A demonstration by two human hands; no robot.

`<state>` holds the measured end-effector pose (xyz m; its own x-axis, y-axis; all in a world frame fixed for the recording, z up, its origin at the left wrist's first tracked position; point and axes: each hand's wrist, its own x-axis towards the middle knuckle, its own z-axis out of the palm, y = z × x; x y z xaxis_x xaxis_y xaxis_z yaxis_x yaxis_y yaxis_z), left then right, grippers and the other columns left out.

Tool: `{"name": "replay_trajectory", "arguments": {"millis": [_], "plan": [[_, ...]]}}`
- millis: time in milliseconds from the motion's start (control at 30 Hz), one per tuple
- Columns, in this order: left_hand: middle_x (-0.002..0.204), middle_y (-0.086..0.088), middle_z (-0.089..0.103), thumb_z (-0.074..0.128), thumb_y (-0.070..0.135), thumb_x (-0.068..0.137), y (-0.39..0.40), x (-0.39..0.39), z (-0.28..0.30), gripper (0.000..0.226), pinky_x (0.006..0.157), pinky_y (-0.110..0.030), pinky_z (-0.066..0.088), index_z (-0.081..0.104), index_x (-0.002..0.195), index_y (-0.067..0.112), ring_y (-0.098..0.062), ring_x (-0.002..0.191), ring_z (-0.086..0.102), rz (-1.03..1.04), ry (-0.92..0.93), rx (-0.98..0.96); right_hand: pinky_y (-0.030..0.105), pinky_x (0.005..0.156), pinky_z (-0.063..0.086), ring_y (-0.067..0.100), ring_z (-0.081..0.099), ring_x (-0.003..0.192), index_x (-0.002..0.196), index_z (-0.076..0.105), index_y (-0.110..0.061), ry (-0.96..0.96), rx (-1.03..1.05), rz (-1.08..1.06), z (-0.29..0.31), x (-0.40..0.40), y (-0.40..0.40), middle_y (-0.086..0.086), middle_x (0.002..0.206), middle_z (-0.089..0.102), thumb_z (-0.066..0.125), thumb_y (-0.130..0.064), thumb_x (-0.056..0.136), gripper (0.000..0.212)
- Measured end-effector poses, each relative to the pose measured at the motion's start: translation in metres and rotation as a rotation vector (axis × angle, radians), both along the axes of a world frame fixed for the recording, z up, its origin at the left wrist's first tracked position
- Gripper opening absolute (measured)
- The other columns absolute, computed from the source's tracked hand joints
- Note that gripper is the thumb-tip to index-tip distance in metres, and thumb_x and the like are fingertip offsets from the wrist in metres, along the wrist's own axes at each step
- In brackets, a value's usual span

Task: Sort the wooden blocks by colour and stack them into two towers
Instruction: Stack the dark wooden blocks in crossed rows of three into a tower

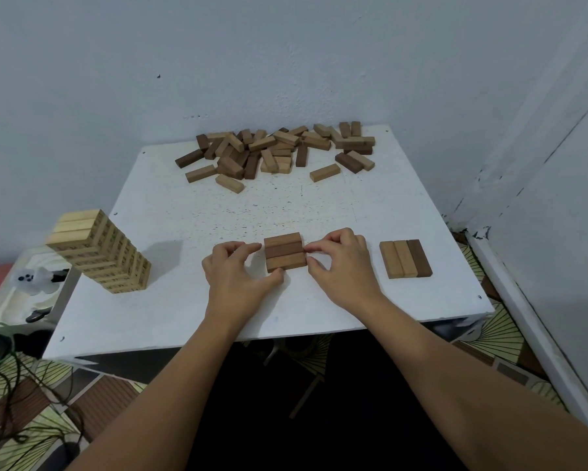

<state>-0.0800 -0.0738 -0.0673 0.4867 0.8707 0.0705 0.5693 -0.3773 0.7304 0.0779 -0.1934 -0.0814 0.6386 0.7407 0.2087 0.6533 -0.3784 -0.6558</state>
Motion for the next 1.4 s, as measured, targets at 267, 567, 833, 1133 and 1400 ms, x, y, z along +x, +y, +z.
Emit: {"name": "replay_trajectory", "arguments": {"millis": [267,567,833,1133,1400], "plan": [[0.116,0.015,0.043,0.085,0.04,0.074,0.0,0.0,0.001,0.034,0.106,-0.023,0.031,0.077,0.107,0.036,-0.011,0.124,0.03,0.011,-0.053,-0.001,0.027,0.103,0.037,0.01,0.036,0.108,0.118,0.075,-0.036,0.018,0.026,0.002,-0.002,0.001,0.0,-0.012,0.111,0.044,0.068,-0.035,0.096,0.023],[0.118,0.014,0.045,0.085,0.042,0.073,0.002,0.001,0.0,0.04,0.111,-0.026,0.032,0.075,0.111,0.037,-0.011,0.124,0.031,0.017,-0.044,0.005,0.028,0.103,0.038,0.011,0.037,0.11,0.114,0.075,-0.035,0.025,0.023,-0.013,0.0,0.0,0.0,-0.011,0.112,0.045,0.068,-0.035,0.094,0.021],[0.119,0.014,0.044,0.086,0.041,0.073,0.001,0.0,0.001,0.043,0.105,-0.024,0.03,0.071,0.113,0.038,-0.012,0.124,0.032,0.017,-0.042,0.015,0.028,0.103,0.038,0.011,0.037,0.107,0.116,0.075,-0.036,0.01,0.034,-0.007,-0.001,0.0,0.001,-0.011,0.11,0.046,0.069,-0.035,0.094,0.023],[0.123,0.011,0.044,0.086,0.041,0.074,-0.001,0.0,0.005,0.054,0.103,-0.024,0.029,0.067,0.124,0.036,-0.017,0.13,0.033,0.009,-0.033,-0.006,0.026,0.102,0.036,0.009,0.035,0.108,0.121,0.072,-0.035,0.028,0.004,-0.005,0.002,0.0,0.0,-0.012,0.113,0.043,0.068,-0.033,0.093,0.028],[0.131,0.01,0.051,0.086,0.062,0.051,0.035,-0.004,0.031,0.107,0.114,-0.052,0.033,0.04,0.147,0.049,-0.021,0.129,0.037,-0.251,0.209,-0.159,0.035,0.11,0.027,0.019,0.029,0.132,0.152,0.032,-0.045,0.237,-0.242,0.197,0.04,0.015,-0.005,-0.004,0.14,0.036,0.074,-0.042,0.081,0.082]]}}
